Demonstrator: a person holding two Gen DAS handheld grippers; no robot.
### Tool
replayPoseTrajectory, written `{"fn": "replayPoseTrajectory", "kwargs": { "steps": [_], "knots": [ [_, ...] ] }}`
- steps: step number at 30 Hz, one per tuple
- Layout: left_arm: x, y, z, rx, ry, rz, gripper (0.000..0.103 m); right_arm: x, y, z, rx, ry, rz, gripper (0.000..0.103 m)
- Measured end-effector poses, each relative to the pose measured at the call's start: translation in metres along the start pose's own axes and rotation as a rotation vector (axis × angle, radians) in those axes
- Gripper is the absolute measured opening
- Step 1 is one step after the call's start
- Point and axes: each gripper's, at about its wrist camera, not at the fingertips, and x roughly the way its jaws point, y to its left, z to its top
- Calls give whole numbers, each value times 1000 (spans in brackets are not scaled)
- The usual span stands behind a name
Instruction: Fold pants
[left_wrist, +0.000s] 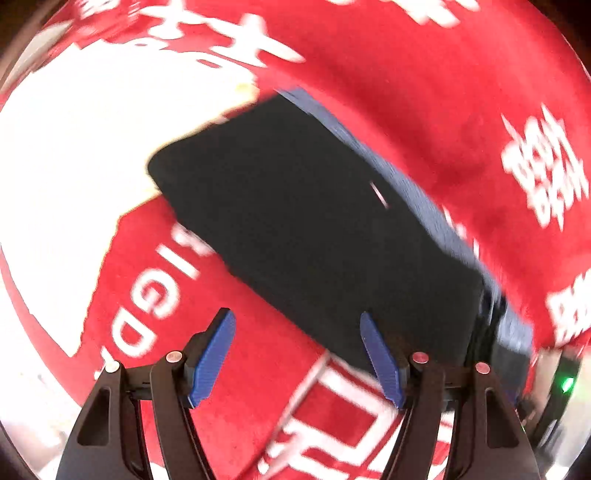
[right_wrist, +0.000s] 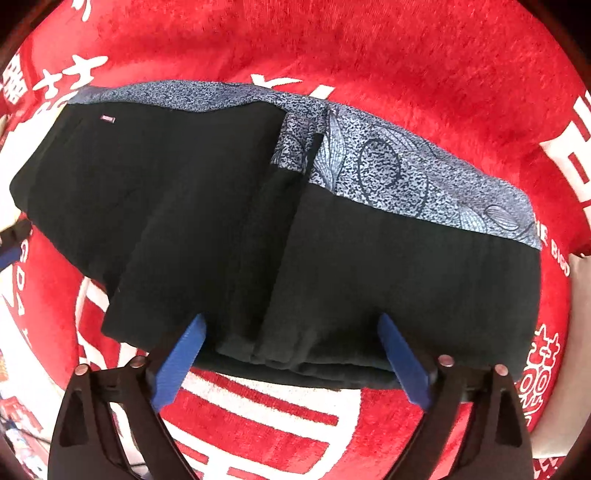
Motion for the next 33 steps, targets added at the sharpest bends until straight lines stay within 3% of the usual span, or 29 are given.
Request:
{"fn": "replayPoseTrajectory", "kwargs": {
  "steps": [5,10,16,20,23,28,30,32,33],
  "knots": [
    [8,45,20,-133,-61,-96,71,0,1,1,1,-5,-4,97],
    [32,60,32,-201,-41,-248,71,-1,-1,-2,-2,-12,2,97],
    [45,53,38,-225,-52,-338,71,-2,-2,-7,-1,-16,-5,97],
    [30,46,44,-190,-90,-398,71,-2,-1,-8,-1,-16,-7,97],
    [37,38,51,-155,-90,-369,71,-1,0,-8,-2,-18,-9,97],
    [56,41,59,-210,-75,-366,71,-2,3,-12,-2,-23,-11,97],
    [54,39,62,-199,-68,-325,71,-2,3,-12,-4,-25,-11,97],
    [51,32,61,-165,-77,-246,51,-4,2,-11,-5,-24,-11,97],
    [50,30,61,-137,-77,-194,36,-8,2,-10,-4,-23,-14,95]
  ]
}}
